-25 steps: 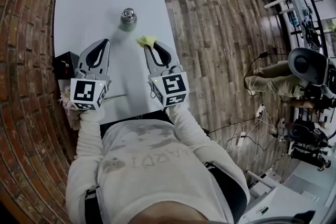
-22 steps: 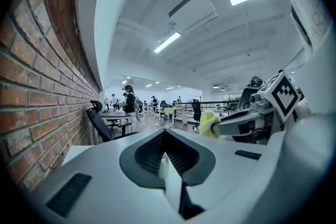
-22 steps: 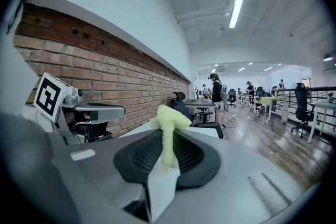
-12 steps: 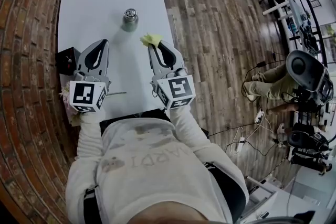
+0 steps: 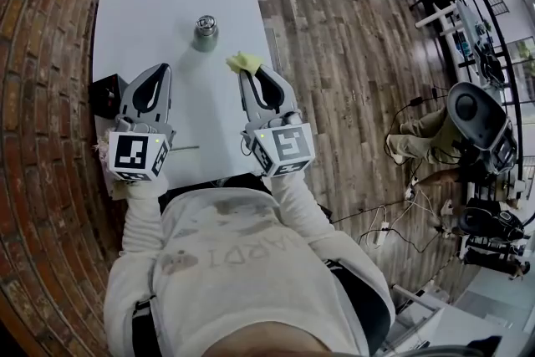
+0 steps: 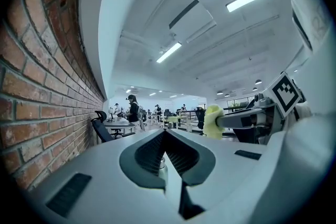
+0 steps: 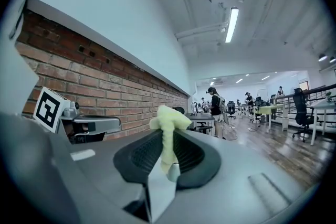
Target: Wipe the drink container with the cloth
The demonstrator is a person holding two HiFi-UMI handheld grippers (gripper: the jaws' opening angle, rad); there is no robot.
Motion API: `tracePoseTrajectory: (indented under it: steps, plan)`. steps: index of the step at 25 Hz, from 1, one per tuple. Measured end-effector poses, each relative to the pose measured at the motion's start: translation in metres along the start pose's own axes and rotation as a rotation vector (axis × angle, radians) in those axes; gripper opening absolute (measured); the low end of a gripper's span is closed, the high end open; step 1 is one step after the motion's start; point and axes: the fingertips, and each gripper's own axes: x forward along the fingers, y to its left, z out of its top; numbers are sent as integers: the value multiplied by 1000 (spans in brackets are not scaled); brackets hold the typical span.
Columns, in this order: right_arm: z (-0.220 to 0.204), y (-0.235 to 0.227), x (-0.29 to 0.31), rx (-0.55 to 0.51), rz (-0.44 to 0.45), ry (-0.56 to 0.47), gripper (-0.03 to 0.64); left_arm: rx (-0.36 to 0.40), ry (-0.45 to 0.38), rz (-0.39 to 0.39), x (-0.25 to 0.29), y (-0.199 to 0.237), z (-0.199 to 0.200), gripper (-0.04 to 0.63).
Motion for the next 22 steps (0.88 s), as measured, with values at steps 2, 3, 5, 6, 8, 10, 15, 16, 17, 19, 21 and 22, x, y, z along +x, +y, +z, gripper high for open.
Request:
tracePoseTrajectory:
  steps: [2,3,5,6,8,10,15,16,17,19,21,22]
  plan:
    - [3,0,-2,-3,0,-11,74,-2,-3,-1,0,-2,1,0]
    - [5,1,-3,-3,-1,-16,74,-3,-5,-2,-1,-2,2,0]
    - [8,2,-4,0,-2,-25,74,-1,-8,-5,-2,-3,4,0]
    - [10,3,-5,1,-3,-30,73,1,-8,-6,-3,-3,6,0]
    - [14,4,-6,1,-7,-36,74,3,-10,-8,-5,-4,9,0]
    - [15,4,-7,-1,-9,-40,74,1,-12,-7,-5,-4,8,0]
    - [13,-3,-5,1,-12,-40,74,-5,-14,-5,1,-6,6,0]
    - [13,-3,-5,1,-12,-41,74,-7,-15,-4,2,-5,6,0]
    - [12,-3,-5,1,-13,-41,74,-9,-16,-4,2,-5,5,0]
    - [12,-4,-5,1,-13,-41,74,-10,-18,-4,2,-5,5,0]
    - [11,-3,-4,2,-11,-41,74,-10,-19,-4,2,-4,5,0]
    - [11,-3,-2,2,-11,-42,73,-9,-19,-5,2,-3,5,0]
